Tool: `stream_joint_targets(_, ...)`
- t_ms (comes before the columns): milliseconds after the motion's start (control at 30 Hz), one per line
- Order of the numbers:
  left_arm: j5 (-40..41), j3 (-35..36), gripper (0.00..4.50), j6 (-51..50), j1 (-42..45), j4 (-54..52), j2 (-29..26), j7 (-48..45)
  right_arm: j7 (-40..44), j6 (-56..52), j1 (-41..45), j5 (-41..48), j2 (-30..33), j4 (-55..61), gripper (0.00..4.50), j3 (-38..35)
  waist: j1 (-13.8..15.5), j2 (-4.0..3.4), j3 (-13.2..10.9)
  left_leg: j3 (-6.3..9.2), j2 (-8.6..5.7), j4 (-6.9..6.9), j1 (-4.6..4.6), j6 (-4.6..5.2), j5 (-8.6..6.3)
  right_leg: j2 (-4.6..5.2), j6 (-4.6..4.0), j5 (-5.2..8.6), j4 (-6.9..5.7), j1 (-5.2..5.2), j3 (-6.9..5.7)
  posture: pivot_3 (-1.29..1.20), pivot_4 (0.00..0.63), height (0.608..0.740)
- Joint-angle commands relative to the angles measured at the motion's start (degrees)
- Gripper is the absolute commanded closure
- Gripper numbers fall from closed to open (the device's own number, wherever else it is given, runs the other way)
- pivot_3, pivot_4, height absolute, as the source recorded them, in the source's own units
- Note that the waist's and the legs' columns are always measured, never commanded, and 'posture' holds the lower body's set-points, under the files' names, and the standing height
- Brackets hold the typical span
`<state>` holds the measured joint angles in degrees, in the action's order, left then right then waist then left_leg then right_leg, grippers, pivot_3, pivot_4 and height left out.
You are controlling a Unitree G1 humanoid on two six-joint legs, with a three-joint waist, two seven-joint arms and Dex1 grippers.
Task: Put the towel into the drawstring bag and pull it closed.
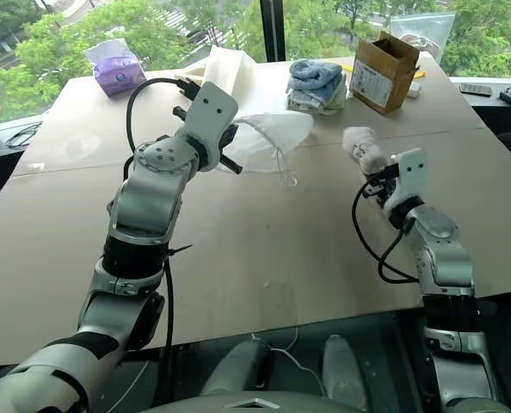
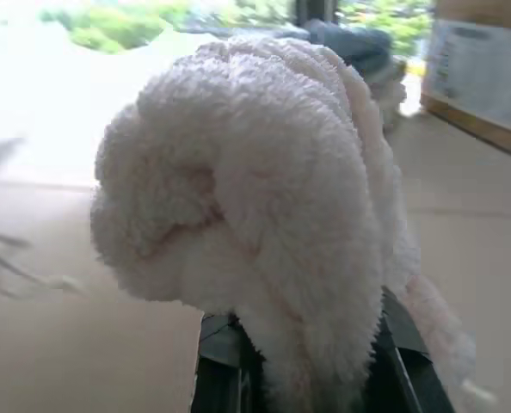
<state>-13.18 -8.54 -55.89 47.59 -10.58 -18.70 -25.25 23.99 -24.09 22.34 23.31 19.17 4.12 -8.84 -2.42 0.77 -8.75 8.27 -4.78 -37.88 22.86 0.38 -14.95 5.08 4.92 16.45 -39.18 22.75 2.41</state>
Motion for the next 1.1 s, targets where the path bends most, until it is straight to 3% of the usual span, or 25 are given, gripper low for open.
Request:
stream_joint_targets(33,0.62,0.29,4.50,1.16,1.85,-0.02,-0.60,0.96,1.16,-17.21,-5.89,27.71,-2.10,18.38,4.47,-4.26,0.70,0.04,0.02,0.09,-0.03,0.04,0.03,0.01,-0.01,0.01,0.00,0.00,0.08,-0.01,-0.08,0.00,0.150,0.740)
stream_joint_targets(267,0.23,0.33,4.50,1.87,5.71,6.09,0.40,4.92,-2.59,-24.12,-17.04,40.52,-0.72,21.08,4.47,-8.87,1.64,0.03,0.01,0.06,-0.10,0.08,0.04,0.04,-0.01,0.06,0.00,0.00,0.17,-0.02,-0.08,0.00,0.150,0.740)
stream_joint_targets(367,0.31,1.26,4.50,0.27,7.25,7.91,2.00,7.26,0.99,-28.06,-21.50,42.61,3.60,23.12,4.47,-6.85,1.66,0.04,0.01,0.06,-0.07,0.08,0.00,0.04,-0.01,0.02,0.00,0.00,0.13,-0.03,-0.08,0.00,0.150,0.740)
stream_joint_targets(467,1.52,4.26,4.50,-3.07,10.55,11.05,4.89,10.24,-1.06,-30.71,-21.98,43.76,4.63,25.45,4.47,-2.76,1.11,0.04,0.01,-0.03,-0.05,0.12,0.00,0.05,-0.02,0.00,0.01,0.00,0.13,0.00,-0.01,0.00,0.150,0.740)
stream_joint_targets(633,3.48,5.32,4.50,-4.61,13.13,12.50,7.33,11.16,-9.71,-32.20,-15.59,52.62,-2.65,25.39,4.47,2.17,0.46,0.05,0.00,-0.01,-0.03,0.07,-0.01,0.04,-0.02,-0.01,0.01,0.00,0.05,0.01,-0.02,0.00,0.150,0.740)
stream_joint_targets(800,4.57,3.87,4.50,-6.45,11.87,10.45,7.73,10.65,-22.43,-28.47,-6.46,48.67,-14.28,16.75,4.47,5.19,0.13,0.04,0.01,0.00,-0.03,0.07,-0.04,0.03,-0.01,0.01,0.00,0.00,-0.07,0.07,0.00,0.00,0.150,0.740)
stream_joint_targets(1100,8.31,2.57,4.50,-11.45,9.36,4.32,7.79,8.38,-28.28,-16.87,2.04,41.64,-26.29,6.85,4.47,2.78,0.00,0.03,0.01,-0.05,-0.07,0.08,0.11,0.02,0.00,0.03,0.00,0.00,-0.31,0.38,0.07,0.00,0.150,0.740)
